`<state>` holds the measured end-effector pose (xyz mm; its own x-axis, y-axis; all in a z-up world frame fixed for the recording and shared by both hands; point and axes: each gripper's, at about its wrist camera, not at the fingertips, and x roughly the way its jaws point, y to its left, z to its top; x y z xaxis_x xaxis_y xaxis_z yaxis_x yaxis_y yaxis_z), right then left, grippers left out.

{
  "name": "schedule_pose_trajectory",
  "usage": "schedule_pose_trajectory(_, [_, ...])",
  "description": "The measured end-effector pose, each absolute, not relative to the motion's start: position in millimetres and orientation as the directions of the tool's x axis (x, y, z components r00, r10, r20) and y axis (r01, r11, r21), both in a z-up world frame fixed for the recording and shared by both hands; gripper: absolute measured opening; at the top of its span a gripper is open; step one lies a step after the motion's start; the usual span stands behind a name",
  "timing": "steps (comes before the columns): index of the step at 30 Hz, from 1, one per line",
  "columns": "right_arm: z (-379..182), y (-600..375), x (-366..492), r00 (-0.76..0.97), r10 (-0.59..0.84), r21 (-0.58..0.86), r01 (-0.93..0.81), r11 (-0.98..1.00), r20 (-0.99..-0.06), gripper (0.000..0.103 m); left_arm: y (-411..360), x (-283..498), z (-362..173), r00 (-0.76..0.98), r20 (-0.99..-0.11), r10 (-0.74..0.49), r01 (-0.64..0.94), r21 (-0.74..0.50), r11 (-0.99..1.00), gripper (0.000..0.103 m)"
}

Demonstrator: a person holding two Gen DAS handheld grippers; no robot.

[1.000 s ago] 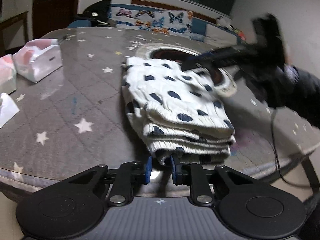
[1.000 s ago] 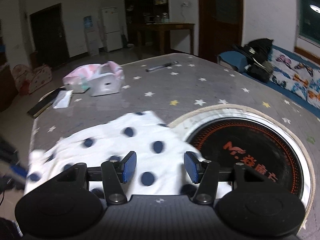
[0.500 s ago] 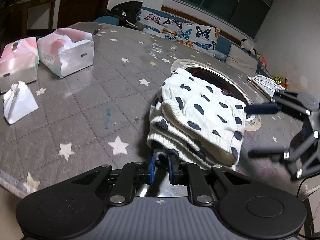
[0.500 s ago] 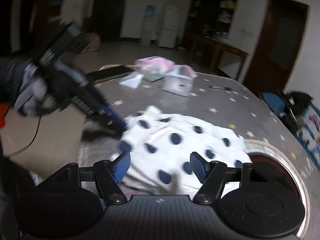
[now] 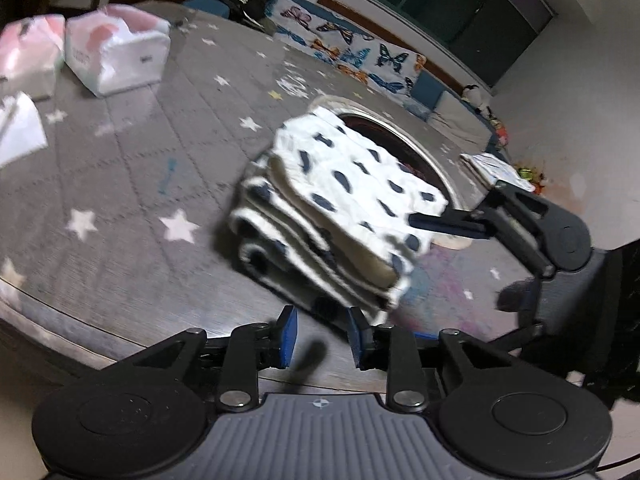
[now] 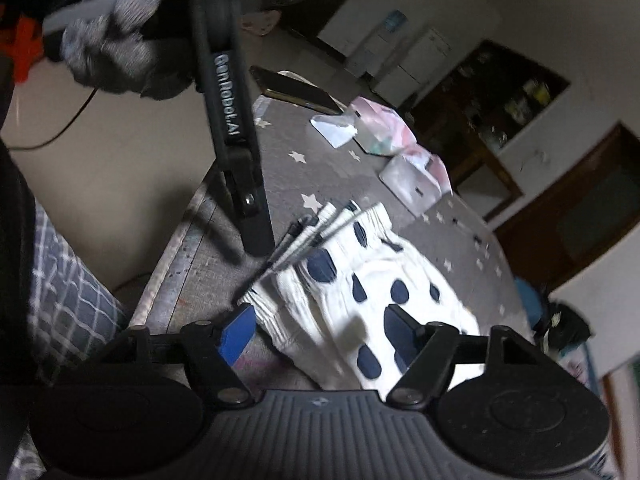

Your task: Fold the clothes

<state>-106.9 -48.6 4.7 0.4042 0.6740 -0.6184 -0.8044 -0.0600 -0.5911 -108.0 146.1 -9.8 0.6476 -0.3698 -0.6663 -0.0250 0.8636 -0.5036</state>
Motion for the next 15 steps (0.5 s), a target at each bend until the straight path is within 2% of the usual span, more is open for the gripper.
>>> schedule_pose_trajectory(8, [0.5,-50.9,-109.2,0.406,0.670,-0.598,-0.798,-0.070,-0.621,0.071,135.3,-107.2,-13.1,0.641,-0.613,-0.461,0.023,-0.585,0.810,0.030])
schedule_pose_trajectory(12, [-2.9,-51.7,-108.7,0.412,0.669,-0.599,-0.798,-0.063,-0.619,0.072,133.1,-101.2,-18.1,0.637,-0.622,-0.456,0.002,-0.589,0.808,0.029])
schedule_pose_trajectory(14, [-3.8,-51.1,-108.7,0.414,0.670,-0.600,-0.798,-0.059,-0.616,0.072,130.6,-99.4,-18.1,0.639,-0.624,-0.450,0.003,-0.583,0.812,0.027])
schedule_pose_trajectory(15, [-4.1,-50.7,-108.7,0.415,0.671,-0.602,-0.797,-0.058,-0.614,0.073,129.3,-98.4,-18.1,0.640,-0.624,-0.447,0.004,-0.580,0.815,0.019])
